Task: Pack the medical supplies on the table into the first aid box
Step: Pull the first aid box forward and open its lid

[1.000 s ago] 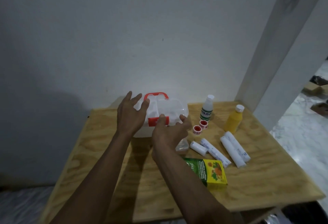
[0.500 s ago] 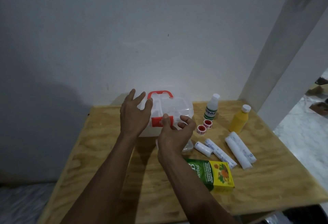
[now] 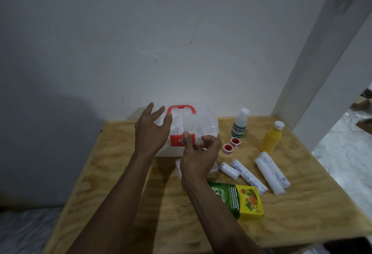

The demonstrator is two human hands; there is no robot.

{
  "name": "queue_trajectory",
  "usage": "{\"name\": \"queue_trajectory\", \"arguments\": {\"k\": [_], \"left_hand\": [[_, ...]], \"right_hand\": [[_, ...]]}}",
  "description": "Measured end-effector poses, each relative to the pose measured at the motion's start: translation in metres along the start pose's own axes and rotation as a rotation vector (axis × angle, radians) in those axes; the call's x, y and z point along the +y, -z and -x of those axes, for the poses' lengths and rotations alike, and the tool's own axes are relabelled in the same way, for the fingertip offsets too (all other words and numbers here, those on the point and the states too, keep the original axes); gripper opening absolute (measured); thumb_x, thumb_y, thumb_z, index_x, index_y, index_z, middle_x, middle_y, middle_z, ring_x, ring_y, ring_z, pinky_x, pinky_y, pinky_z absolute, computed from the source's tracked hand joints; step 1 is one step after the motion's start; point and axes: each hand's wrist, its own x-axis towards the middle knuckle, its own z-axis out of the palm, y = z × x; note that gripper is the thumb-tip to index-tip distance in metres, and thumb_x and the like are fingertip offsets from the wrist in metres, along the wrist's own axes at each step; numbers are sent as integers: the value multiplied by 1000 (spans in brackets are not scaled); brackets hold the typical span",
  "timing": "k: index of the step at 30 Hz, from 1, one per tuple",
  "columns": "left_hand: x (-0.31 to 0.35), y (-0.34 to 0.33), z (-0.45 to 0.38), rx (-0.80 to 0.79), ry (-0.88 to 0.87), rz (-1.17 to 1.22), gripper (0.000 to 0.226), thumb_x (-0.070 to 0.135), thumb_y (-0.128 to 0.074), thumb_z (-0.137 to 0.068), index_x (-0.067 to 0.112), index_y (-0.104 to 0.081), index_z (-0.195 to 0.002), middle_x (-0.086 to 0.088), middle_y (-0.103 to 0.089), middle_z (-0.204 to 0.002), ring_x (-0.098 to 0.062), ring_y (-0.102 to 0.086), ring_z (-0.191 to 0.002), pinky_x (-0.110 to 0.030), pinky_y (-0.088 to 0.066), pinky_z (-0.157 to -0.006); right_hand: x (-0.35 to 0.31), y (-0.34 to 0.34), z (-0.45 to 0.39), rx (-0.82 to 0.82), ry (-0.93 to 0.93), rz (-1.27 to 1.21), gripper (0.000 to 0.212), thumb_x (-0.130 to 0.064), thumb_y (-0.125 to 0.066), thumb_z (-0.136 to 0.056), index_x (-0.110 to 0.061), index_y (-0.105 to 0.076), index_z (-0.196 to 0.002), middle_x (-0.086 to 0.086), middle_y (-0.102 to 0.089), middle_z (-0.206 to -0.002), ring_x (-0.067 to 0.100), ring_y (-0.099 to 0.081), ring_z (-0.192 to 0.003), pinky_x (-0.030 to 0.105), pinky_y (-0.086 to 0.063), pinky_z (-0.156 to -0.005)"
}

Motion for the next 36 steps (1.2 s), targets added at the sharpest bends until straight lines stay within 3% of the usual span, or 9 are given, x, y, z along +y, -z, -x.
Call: {"name": "queue_trajectory", "arguments": {"k": [3,8,12,15,19,23,29,36], "left_hand": [[0,1,0,-3,-13,7,44,44,-59,-92,26,-60,-132,2,-37,-155,-22,-34,-143,-47,-31,-113],[1,2,1,-11,-16,-3,44,46,-58,-92,27,-59,-132,3,-36,-156,-22,-33,-143,-47,-31,-113],[-1,3,0,-14,-18,17,44,46,-58,-92,27,-60,-132,3,-36,-156,-21,-33,-143,-45,-31,-112],[-1,3,1,-17,-22,30,44,45,-58,-92,26,-60,-132,2,-36,-156,-22,-33,-143,-45,-31,-112],[-1,4,2,-26,-27,43,45,47,-57,-92,27,-59,-133,3,-35,-156,-21,-32,-144,-45,-31,-112],[-1,4,2,-30,-30,27,47,49,-55,-93,28,-58,-134,2,-34,-157,-22,-31,-144,-47,-30,-112],[-1,2,1,-26,-48,-11,48,50,-53,-93,28,-56,-136,0,-34,-157,-24,-32,-143,-50,-30,-112],[0,0,3,-1,-28,-33,54,52,-50,-93,25,-50,-140,-2,-33,-157,-25,-32,-143,-47,-29,-113]], "right_hand": [[-6,-2,-1,3,-8,-15,37,-18,-80,-79,-29,-46,-89,-4,-53,-80,8,-55,-73,26,-53,-72],[-5,3,2,-43,86,20,30,-18,-80,-80,-23,-53,-92,-4,-61,-89,10,-61,-81,26,-54,-74],[-12,16,-3,-236,287,125,24,-22,-77,-83,-23,-58,-98,-13,-62,-94,2,-61,-88,13,-51,-75],[-14,31,-10,-416,427,254,33,-29,-79,-82,-29,-57,-107,-20,-61,-99,-2,-60,-94,8,-49,-78],[-14,45,-32,-576,630,430,55,-26,-82,-78,-18,-58,-126,-2,-67,-113,9,-62,-99,20,-52,-85],[-19,40,-57,-527,862,544,48,-23,-78,-81,-16,-63,-126,1,-71,-99,19,-59,-94,32,-49,-76],[-15,27,-87,-566,1041,663,34,-47,-64,-85,-17,-75,-98,-1,-67,-88,18,-52,-91,41,-44,-78],[-13,27,-94,-656,1050,519,28,-42,-68,-85,-15,-74,-89,-2,-69,-86,15,-57,-87,40,-44,-84]]}}
